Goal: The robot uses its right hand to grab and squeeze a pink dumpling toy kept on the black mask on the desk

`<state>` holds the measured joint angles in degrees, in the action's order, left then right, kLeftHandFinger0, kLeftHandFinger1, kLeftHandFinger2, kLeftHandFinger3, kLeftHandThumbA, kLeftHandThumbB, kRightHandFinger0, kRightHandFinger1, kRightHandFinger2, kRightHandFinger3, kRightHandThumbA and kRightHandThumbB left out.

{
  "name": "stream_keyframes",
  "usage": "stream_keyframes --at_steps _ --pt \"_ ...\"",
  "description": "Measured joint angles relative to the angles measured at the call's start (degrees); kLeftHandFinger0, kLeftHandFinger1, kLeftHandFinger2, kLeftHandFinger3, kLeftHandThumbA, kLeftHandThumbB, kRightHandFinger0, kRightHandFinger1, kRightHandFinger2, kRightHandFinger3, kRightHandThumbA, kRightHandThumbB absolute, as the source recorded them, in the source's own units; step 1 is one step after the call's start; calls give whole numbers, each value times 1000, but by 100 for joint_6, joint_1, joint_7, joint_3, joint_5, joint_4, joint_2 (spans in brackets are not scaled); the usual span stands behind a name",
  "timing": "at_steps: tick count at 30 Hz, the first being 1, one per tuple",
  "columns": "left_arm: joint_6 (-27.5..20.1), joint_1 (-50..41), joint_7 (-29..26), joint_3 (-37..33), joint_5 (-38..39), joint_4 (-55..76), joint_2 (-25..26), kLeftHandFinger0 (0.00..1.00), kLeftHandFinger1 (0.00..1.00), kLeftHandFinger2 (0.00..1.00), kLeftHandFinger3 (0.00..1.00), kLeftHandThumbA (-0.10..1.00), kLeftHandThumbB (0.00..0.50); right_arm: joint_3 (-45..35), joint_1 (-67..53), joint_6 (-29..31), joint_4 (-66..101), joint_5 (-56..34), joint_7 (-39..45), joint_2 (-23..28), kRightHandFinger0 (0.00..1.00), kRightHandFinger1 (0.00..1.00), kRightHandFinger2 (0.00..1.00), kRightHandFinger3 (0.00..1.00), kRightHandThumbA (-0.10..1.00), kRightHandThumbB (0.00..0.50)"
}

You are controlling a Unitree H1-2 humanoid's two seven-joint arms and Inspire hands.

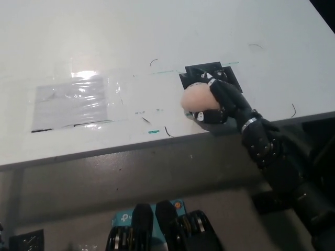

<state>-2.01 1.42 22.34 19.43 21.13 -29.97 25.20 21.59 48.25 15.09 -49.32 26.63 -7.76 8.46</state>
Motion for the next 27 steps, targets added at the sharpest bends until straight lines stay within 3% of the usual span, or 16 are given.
stream_keyframes --at_steps 2,3,4,5,6,8,9,11,13,15,16,17,19,22,26,27 --pt "-1 -2 0 1 0 -2 0 0 23 132 233 1000 500 -34 -38 63 66 68 -185 -5 22 285 562 363 -100 0" --pt "-2 -5 1 1 0 -3 0 0 24 133 235 1000 500 -67 -57 92 109 100 -292 -2 4 245 462 291 -100 0" --pt "-6 -13 4 1 0 -8 0 0 15 127 230 1000 500 -99 -65 119 140 136 -395 -1 0 215 377 73 -100 0" --pt "-7 -19 13 1 0 -11 0 0 21 130 222 1000 500 -132 -66 151 152 156 -462 -1 0 170 342 1 -100 0" --pt "-9 -24 31 -1 1 -15 0 0 21 130 222 1000 500 -185 -65 193 151 179 -586 2 0 168 353 0 -100 0" --pt "-10 -32 47 0 1 -19 0 0 33 138 217 1000 500 -243 -65 264 129 219 -790 14 0 142 391 26 -100 60" --pt "-12 -35 48 0 1 -21 0 0 15 122 203 1000 500 -260 -65 299 111 237 -880 20 0 110 427 104 -100 136" --pt "-17 -34 52 0 1 -49 0 0 3 106 180 1000 500 -289 -65 361 80 295 -1068 24 0 147 523 211 -100 157" --pt "-21 -33 54 0 1 -57 0 0 21 122 192 1000 500 -312 -65 409 55 337 -1223 29 0 97 414 214 -100 187" --pt "-29 -34 55 0 1 -57 0 0 22 126 196 1000 500 -327 -63 434 22 429 -1457 41 0 63 369 206 -100 199" --pt "-30 -35 55 1 2 -55 0 0 17 125 204 1000 500 -329 -62 436 10 466 -1552 47 47 46 345 184 -100 214" --pt "-30 -35 55 1 2 -54 0 0 24 139 214 1000 500 -329 -61 436 -3 520 -1638 52 4 21 318 160 -100 184" --pt "-31 -34 56 0 2 -55 0 0 22 138 222 1000 500 -332 -60 436 -25 584 -1783 55 0 1 283 150 -100 211" --pt "-38 -32 77 -4 3 -65 0 0 32 144 210 1000 500 -322 -60 466 -103 714 -2067 53 0 0 227 82 -100 210" --pt "-38 -34 84 -12 2 -64 0 0 51 172 228 1000 500 -319 -62 508 -154 856 -2431 39 0 0 312 104 -100 202" --pt "-38 -33 85 -15 2 -64 0 0 47 169 233 1000 500 -320 -62 530 -150 890 -2535 30 0 26 396 144 -100 193"
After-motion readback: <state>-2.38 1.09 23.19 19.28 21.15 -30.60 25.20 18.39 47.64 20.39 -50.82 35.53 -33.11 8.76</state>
